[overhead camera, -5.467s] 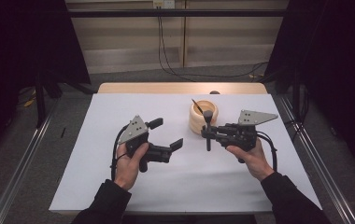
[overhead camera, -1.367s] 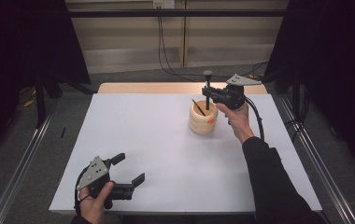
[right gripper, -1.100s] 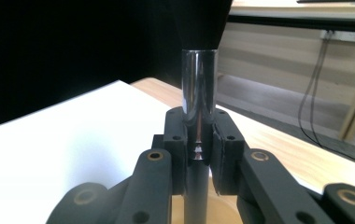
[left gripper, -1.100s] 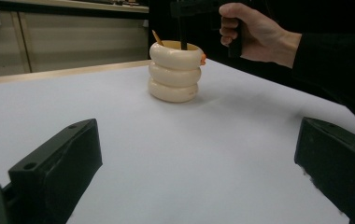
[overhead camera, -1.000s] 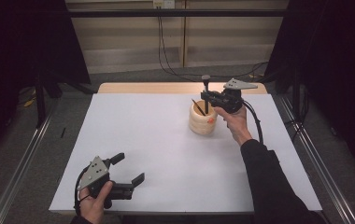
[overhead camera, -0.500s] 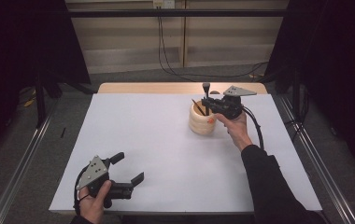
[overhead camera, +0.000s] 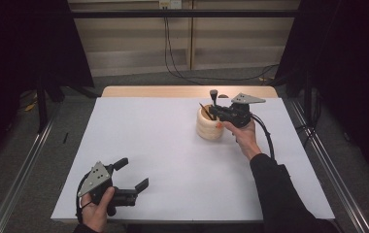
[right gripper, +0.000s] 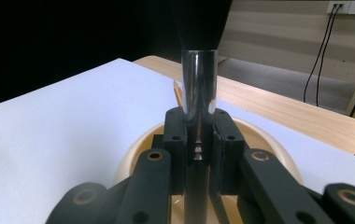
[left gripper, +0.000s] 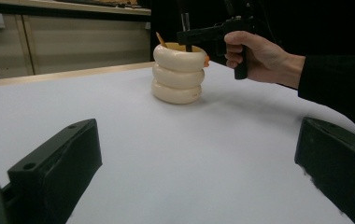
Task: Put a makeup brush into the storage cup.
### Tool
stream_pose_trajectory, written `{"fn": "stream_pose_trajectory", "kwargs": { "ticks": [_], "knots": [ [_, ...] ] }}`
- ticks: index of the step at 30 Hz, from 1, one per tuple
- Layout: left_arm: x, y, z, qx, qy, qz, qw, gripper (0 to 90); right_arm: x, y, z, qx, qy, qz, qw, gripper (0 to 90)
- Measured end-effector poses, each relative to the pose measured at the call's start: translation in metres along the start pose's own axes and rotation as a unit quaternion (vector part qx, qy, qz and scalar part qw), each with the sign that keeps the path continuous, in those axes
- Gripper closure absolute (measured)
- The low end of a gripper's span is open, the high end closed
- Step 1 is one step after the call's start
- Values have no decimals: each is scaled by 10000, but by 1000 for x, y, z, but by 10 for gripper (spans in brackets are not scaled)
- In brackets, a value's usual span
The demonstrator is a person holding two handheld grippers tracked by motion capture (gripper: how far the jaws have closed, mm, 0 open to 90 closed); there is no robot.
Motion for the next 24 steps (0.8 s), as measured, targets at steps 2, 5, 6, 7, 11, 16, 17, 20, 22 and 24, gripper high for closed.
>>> {"fn": "stream_pose_trajectory", "kwargs": {
  "ticks": [2, 5, 6, 7, 11, 16, 17, 20, 22, 24],
  "knots": [
    [0, 0, 0, -5, 7, 5, 10000, 4, 0, 0, 0, 5, 9, 0, 10000, 787],
    [0, -1, 0, 32, 41, 52, 10000, 4, 0, 0, -1, 12, -3, 25, 10000, 773],
    [0, 0, 0, 43, 44, 71, 10000, 4, 0, -1, -1, 4, -23, 33, 10000, 767],
    [0, 1, 0, 46, 79, 121, 9999, 4, 0, -1, -1, 13, -18, 40, 10000, 751],
    [0, 0, 0, -22, 16, 24, 10000, 5, -1, -2, -1, 111, -77, -10, 9999, 641],
    [0, 0, 0, -4, 5, 33, 10000, 4, -3, -2, -2, 94, -100, -3, 9999, 468],
    [0, 0, 0, -25, 22, 38, 10000, 4, -3, -2, -2, 115, -91, -11, 9999, 426],
    [0, 0, 0, 38, 17, -3, 10000, 4, -4, -2, -1, 149, -68, 75, 9998, 309],
    [0, 1, 0, 44, 35, -1, 10000, 4, -5, -2, -1, 121, -78, 103, 9998, 257],
    [0, 1, 0, 112, 7, -18, 9999, 4, -6, -1, -1, 154, -71, 91, 9998, 194]
  ]
}}
Point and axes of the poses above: each handheld gripper's, and its own axes: z roughly forward along the jaws, x roughly out of its underside, y roughly to its left, the point moved 4 cm from there along z, roughly forward along the jaws, and after that the axes turned 15 degrees about -y, right-handed, at the moved point
